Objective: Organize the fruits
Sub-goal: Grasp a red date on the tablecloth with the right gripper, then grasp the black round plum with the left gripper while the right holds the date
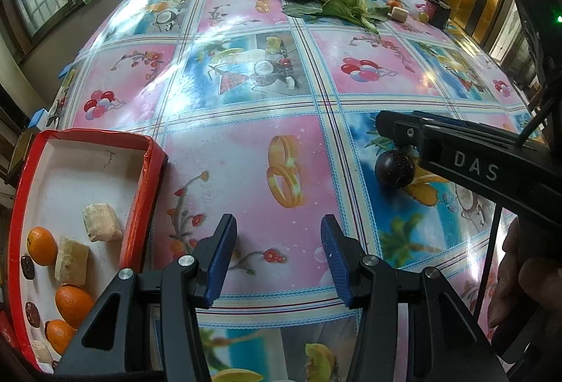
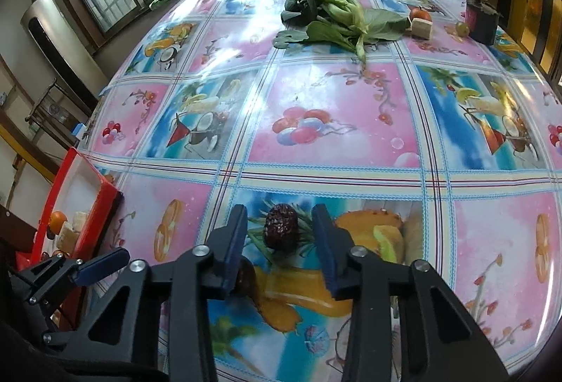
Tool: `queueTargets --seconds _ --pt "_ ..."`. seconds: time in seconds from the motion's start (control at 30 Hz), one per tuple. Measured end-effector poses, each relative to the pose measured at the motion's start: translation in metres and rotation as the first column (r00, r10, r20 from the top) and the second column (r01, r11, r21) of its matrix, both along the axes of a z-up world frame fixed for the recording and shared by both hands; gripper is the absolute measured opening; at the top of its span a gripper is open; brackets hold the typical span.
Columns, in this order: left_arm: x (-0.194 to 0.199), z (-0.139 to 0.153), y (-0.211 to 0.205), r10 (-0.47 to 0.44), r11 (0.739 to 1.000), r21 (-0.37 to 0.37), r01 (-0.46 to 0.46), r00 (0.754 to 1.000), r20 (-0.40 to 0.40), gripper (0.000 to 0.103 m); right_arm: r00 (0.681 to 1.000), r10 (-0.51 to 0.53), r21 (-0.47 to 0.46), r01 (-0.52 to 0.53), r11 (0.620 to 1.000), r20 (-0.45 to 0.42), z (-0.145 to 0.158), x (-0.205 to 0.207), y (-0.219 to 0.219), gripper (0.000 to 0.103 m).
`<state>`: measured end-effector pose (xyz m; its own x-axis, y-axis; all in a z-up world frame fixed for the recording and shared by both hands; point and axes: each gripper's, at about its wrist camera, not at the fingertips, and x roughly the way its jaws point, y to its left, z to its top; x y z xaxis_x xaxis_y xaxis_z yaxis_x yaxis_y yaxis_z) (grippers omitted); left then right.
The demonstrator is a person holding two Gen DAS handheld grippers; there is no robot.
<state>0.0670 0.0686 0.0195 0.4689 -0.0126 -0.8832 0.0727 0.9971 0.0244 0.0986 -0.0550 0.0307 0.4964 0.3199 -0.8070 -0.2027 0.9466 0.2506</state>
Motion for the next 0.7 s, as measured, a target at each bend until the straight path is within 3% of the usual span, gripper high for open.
queueTargets --seconds 0.17,0.47,0.7 --pt "0.003 -0.001 -0.002 -0.003 1.000 -0.005 0.003 1.000 -0.003 0.050 1.000 -0.006 -0.010 0.006 1.000 -0.001 -0.002 0.002 -0.003 0.021" --pt "0.011 0.003 -0.019 -0.071 0.997 -0.038 0.071 0.997 0.022 0.050 0.999 -0.049 -0.016 0.049 0.999 0.009 -0.001 -0.007 -0.021 0.020" --pt "0.023 0.008 -0.041 -0.106 0.994 0.014 0.105 0.990 0.088 0.050 0.996 -0.091 -0.023 0.091 0.996 0.005 0.000 -0.020 -0.044 0.020"
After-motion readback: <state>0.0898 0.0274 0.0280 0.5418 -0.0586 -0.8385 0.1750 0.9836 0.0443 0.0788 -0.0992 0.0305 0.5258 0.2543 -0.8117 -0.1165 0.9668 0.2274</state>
